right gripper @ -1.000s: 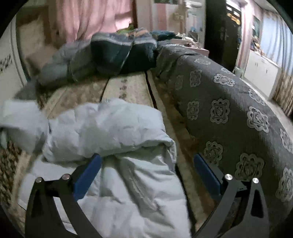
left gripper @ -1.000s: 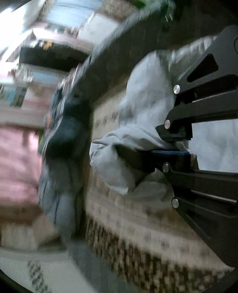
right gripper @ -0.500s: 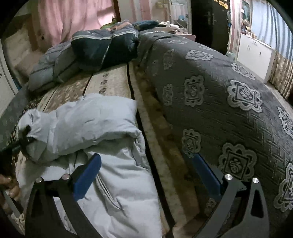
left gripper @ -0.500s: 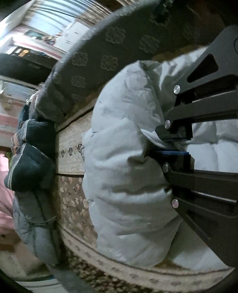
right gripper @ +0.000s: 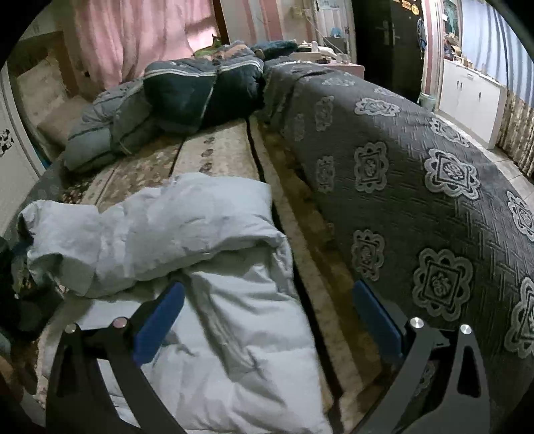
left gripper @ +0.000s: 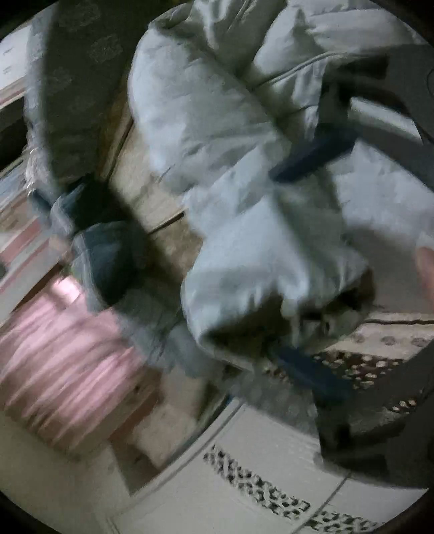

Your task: Fold large clothes

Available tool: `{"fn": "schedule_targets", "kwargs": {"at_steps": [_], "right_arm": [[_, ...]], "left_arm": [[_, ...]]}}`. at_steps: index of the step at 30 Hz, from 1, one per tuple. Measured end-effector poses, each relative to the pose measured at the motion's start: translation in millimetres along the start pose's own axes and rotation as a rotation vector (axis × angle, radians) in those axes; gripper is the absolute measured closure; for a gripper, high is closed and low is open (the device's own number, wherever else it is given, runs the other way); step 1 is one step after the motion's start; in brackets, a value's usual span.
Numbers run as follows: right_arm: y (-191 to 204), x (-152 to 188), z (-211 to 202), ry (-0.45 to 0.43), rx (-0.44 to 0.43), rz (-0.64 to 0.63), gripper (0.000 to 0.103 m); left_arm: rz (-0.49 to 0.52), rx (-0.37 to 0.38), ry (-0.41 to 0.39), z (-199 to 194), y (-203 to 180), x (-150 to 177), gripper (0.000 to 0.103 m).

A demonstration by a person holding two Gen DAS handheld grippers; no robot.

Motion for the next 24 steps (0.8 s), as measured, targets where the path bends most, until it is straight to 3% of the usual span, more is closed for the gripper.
{"fn": "schedule_targets", "kwargs": {"at_steps": [2,8,11,17,24], "right_arm": [[7,0,-6,-0.011,-0.011,-0.007,0.002],[21,3,-18,-0.022,-0.03,-0.034,0.002],[18,7,-19,-0.018,-0.026,-0.041,0.002],[15,4,-17,-0.04,-0.026,0.016,0.002],[95,17,42,0.109,-0.188,0.016,0.002]], "left_arm": [[-0.046,0.006,-0.008,-5,10,0,0.003],[-0.403,0.251,0.011,-21,43,-3,0.003],[-0.497,0.288,0.032,-16,65,0,0.003],[-0.521,0.158,0.087,22,120,36,0.003],[-0.537,0.098,0.212,76,166,95,0.003]]}}
Point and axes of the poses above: each gripper's, at about its wrist camera, not at the fingertips, and z roughly the way its jaws point, y to its left, x to its underside, the point moved 10 cm from there along z, roughly the way its jaws point, and after that the axes turned 7 degrees about -z, right-handed, at the moved point
